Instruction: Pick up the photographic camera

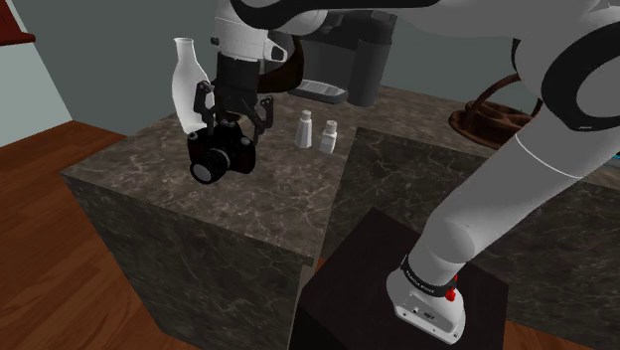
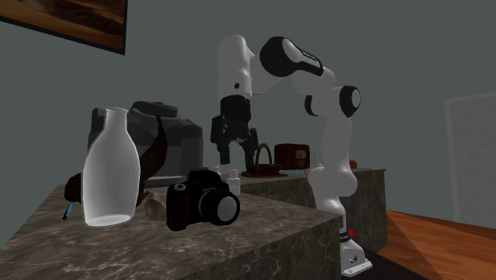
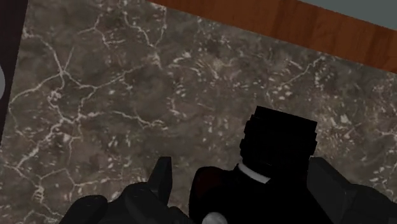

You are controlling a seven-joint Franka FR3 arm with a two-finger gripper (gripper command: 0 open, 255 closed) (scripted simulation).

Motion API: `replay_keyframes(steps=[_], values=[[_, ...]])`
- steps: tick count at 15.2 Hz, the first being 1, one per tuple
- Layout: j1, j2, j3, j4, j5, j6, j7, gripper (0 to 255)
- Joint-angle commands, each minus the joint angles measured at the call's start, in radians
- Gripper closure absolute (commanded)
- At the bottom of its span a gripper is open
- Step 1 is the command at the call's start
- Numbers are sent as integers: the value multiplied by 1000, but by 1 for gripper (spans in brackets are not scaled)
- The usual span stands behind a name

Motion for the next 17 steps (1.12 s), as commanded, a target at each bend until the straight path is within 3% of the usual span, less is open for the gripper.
replay_keyframes(steps=[1,4,13,14,17], values=[[-11,86,29,82,-44,18,113,0],[-9,170,47,166,-97,28,221,0],[-6,171,48,65,-92,128,206,0],[-6,171,48,64,-92,130,206,255],[-6,173,48,65,-93,129,207,255]])
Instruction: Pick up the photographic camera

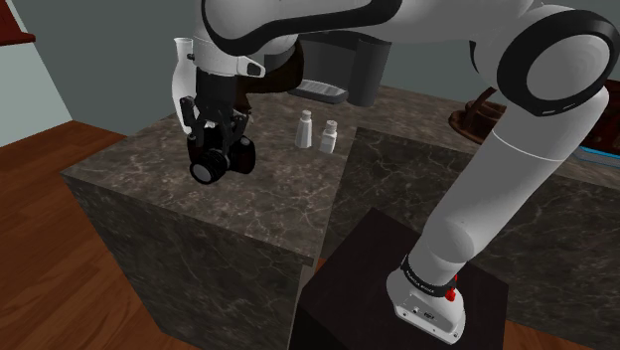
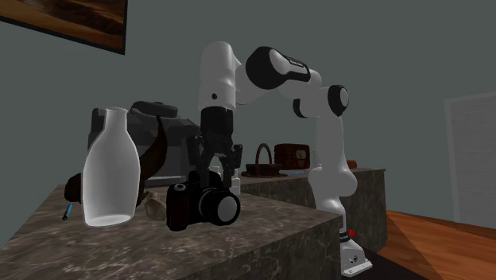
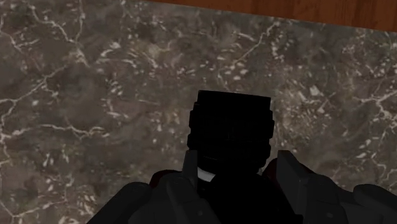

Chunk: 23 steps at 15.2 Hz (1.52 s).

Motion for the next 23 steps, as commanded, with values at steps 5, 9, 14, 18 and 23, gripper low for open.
replay_keyframes(steps=[5,9,14,18,23], values=[[-1,1,-1,-1,0,1,-1,255],[-2,-2,-2,37,-1,-40,5,255],[-3,0,-3,106,-6,-106,15,255],[-3,6,-3,166,-11,-160,26,255],[-2,15,-2,217,-17,-202,35,255]])
